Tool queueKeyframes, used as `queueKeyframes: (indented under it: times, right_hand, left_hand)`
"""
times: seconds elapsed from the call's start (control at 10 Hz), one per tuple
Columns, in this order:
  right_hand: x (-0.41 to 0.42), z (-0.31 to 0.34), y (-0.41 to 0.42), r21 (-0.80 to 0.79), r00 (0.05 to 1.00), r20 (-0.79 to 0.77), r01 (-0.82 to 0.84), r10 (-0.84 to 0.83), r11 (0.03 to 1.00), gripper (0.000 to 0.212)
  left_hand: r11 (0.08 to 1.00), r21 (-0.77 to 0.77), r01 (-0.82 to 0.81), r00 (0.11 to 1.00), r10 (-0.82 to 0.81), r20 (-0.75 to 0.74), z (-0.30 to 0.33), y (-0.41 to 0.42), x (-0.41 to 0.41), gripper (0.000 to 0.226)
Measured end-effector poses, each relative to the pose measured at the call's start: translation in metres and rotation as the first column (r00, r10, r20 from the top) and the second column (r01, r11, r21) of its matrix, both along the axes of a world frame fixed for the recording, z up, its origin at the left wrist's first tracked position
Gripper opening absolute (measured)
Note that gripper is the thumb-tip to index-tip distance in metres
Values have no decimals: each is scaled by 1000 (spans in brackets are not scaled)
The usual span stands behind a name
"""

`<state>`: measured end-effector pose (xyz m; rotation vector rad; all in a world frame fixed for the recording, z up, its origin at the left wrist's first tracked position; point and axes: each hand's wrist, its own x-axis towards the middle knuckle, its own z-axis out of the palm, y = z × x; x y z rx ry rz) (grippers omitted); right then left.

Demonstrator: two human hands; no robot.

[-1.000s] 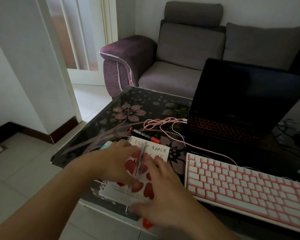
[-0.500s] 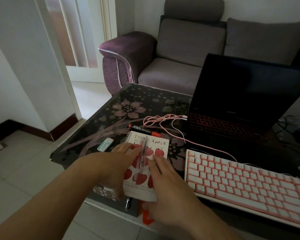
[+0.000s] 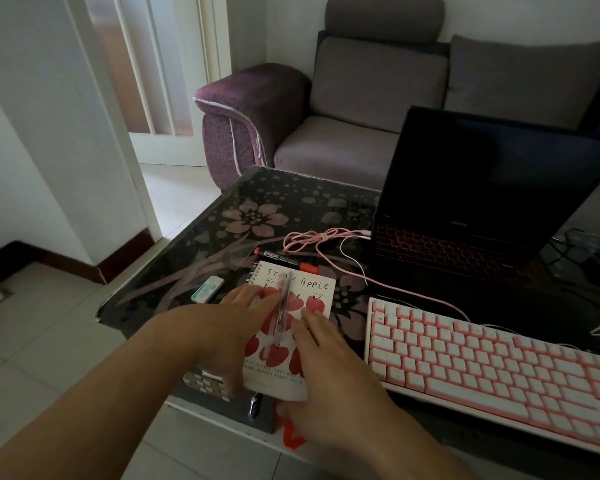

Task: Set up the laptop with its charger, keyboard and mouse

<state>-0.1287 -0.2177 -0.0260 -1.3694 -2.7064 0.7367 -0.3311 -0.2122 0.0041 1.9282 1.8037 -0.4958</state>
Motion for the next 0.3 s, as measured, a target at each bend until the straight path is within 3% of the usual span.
queueKeyframes:
  times: [0.2, 0.3]
  right_hand:
    - [4, 3, 2, -37, 1000, -22, -11, 10, 999, 132]
    - [25, 34, -2, -62, 993, -119, 21, -28, 998, 106]
  left_hand:
    - [1000, 14, -2, 997, 0, 80, 12, 3, 6, 149]
    - [945, 321, -55, 920, -77, 384, 34, 5, 31, 96]
